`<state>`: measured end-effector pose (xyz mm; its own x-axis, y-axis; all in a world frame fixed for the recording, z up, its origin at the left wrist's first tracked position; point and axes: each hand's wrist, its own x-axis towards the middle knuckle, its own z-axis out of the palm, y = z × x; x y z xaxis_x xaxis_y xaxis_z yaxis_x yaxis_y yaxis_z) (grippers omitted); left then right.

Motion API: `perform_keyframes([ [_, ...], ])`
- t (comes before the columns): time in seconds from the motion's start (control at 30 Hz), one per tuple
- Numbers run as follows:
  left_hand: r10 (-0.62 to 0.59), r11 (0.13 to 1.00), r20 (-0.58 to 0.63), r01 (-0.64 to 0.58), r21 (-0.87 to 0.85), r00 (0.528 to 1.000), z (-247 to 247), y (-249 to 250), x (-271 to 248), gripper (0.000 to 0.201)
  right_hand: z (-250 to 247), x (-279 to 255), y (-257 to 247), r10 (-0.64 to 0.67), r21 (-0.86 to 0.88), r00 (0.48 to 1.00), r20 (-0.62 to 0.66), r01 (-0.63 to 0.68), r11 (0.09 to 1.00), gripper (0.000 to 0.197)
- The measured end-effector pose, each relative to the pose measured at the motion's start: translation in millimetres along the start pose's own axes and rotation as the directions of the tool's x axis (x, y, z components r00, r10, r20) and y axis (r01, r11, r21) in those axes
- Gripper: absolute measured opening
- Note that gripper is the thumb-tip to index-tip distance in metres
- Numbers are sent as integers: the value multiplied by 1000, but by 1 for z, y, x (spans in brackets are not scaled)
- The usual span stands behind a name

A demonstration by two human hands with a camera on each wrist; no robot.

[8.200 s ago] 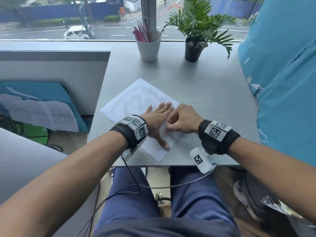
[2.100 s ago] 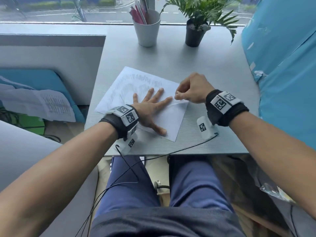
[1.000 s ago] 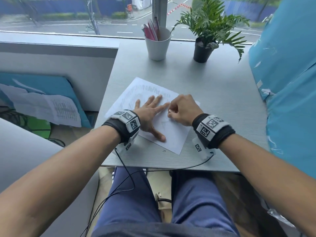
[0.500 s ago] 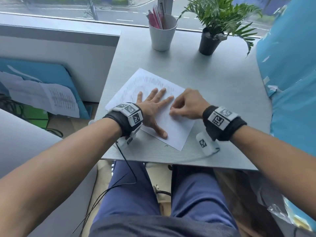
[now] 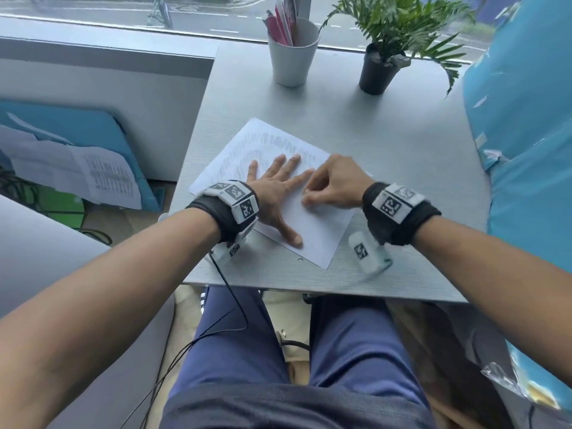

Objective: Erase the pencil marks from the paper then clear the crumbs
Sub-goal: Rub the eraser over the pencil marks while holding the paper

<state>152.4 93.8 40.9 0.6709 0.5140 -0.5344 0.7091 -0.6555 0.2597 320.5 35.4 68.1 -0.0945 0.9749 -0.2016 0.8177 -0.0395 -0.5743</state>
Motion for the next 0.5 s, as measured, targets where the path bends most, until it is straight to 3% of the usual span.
perform_keyframes([
  [0.07,-4,1000,-8,4,-6,1000,-1,2,-1,153,-4,4,2,17,-6,998,-57,-18,1000,5],
  [0.17,-5,1000,-3,5,-3,1000,2,1,0,156,14,-13,-13,-82,-36,984,159,89,995,2],
  [0.2,-1,1000,-9,0,-4,1000,2,-1,2,156,11,-9,-9,-74,-40,986,150,80,996,3],
  [0.3,5,1000,-26,-5,-16,1000,1,-1,3,155,-8,9,7,39,8,998,-51,-38,999,10],
  [0.33,0,1000,-23,-1,-13,1000,1,0,3,155,-6,8,5,29,6,998,-50,-28,1000,9],
  [0.43,0,1000,-5,0,8,1000,2,0,4,157,12,-9,-11,-78,-42,990,116,83,996,7],
  [0.5,11,1000,-6,-11,0,1000,2,-1,5,155,1,3,0,8,-23,999,32,-7,1000,10],
])
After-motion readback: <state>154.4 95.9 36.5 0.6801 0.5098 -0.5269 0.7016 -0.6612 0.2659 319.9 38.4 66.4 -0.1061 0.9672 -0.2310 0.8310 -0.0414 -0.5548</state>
